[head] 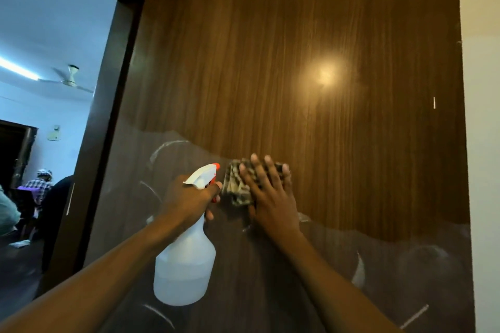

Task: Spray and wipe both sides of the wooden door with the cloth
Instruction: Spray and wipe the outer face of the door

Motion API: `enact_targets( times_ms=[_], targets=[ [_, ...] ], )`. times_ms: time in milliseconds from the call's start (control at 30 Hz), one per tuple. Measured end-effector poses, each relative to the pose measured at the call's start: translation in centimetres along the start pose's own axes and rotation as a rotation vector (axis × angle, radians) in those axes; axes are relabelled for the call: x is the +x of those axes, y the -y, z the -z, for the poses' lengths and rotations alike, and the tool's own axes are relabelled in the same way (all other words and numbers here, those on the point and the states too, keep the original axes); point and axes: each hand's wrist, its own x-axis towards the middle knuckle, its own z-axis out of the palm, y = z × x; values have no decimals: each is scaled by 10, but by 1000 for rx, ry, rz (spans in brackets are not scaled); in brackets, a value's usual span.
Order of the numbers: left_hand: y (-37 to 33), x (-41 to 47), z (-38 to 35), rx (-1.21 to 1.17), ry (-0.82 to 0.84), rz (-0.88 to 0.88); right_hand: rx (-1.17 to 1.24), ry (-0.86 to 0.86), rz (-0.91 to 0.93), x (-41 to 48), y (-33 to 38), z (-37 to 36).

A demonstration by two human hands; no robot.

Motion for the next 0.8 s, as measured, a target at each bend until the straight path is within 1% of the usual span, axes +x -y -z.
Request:
enact_targets(
  times_ms=[67, 100, 133, 200, 267, 300, 367, 467, 567, 633, 667, 700, 800],
  targets=[
    [7, 0, 14, -18, 18, -15, -17, -7, 57, -34, -2, -4],
    [12, 1, 22, -19, 27, -19, -25, -11, 48, -45, -7, -3],
    [17, 2, 30, -16, 35, -22, -27, -19, -4, -50, -11, 1],
    [24, 4, 44, -6, 46, -21, -17, -20, -195, -40, -15, 8],
    [30, 9, 57, -4, 45, -24, 9, -32, -387, -7, -4, 13],
    [32, 11, 61, -4, 42, -26, 23, -47, -433, 14, 7, 14],
    [36, 15, 68, -2, 39, -31, 45, -52, -406, 54, 32, 11],
    [44, 22, 77, 0, 23, -52, 17, -26, -189, 79, 71, -5],
    [52, 26, 84, 24, 8, -43, -22, 12, 27, 48, 82, -21],
    [61, 30, 91, 24, 15, 1, -42, -17, 115, 18, 68, -24],
    [65, 31, 95, 25, 23, 24, -48, -35, 119, 9, 58, -22],
    [68, 33, 100, 33, 30, 38, -44, -53, 81, 6, 50, -19],
    [75, 35, 114, 71, 13, 44, -5, -68, -184, 38, 50, -9]
  ],
)
